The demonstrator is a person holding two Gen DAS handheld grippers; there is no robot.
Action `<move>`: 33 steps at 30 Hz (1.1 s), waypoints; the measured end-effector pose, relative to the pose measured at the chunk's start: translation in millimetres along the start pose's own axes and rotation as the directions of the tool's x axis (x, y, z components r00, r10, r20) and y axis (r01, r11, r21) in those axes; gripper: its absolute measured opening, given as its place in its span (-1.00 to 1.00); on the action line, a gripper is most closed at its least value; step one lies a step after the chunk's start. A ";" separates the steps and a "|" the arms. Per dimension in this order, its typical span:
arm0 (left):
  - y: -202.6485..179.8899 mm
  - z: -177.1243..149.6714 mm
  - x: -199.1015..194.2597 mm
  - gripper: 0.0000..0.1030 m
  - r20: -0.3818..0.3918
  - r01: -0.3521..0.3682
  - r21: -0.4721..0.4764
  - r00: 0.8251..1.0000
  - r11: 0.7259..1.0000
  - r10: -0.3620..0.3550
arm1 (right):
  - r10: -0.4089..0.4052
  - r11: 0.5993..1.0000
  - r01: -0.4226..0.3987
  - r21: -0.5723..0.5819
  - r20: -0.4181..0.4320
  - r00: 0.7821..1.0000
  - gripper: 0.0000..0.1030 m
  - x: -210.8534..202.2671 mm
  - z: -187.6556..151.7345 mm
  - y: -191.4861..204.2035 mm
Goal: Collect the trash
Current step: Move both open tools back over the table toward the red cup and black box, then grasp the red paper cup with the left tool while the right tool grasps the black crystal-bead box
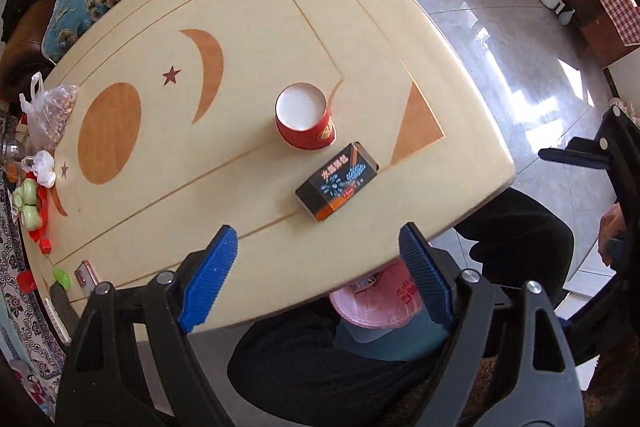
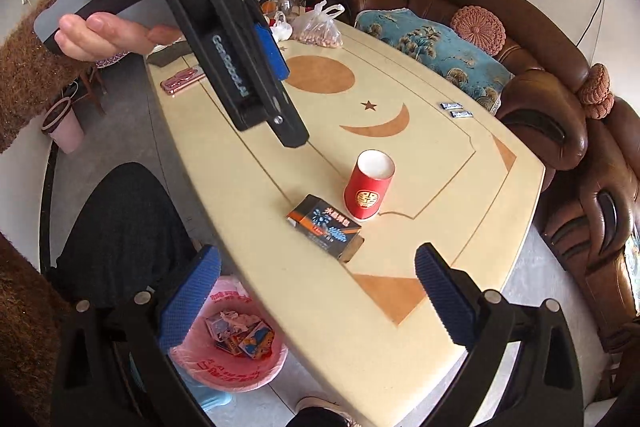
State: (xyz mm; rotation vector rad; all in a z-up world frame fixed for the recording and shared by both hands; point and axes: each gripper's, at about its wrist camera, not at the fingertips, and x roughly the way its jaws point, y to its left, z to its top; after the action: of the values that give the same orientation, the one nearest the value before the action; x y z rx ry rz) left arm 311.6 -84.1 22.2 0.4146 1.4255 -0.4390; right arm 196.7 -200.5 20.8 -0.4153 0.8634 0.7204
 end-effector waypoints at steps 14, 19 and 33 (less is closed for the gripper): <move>8.3 68.6 68.8 0.57 -0.144 0.063 0.010 0.988 0.998 -0.061 | 0.111 0.991 -0.116 -0.062 -0.073 0.991 0.85 50.7 8.1 -22.9; 12.8 77.8 88.7 0.57 -0.175 0.072 0.010 0.982 0.997 -0.070 | 0.133 0.987 -0.142 -0.073 -0.108 0.985 0.85 71.4 6.1 -23.7; 31.6 103.7 134.3 0.57 -0.242 0.118 -0.040 0.962 0.992 -0.125 | 0.140 0.949 -0.188 -0.252 -0.199 0.970 0.85 137.3 -2.0 2.9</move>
State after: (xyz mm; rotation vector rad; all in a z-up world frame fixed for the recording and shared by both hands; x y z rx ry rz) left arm 428.4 -117.1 -100.6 0.3706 1.7005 -0.4805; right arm 253.9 -144.6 -90.9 -0.6647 0.9805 0.9721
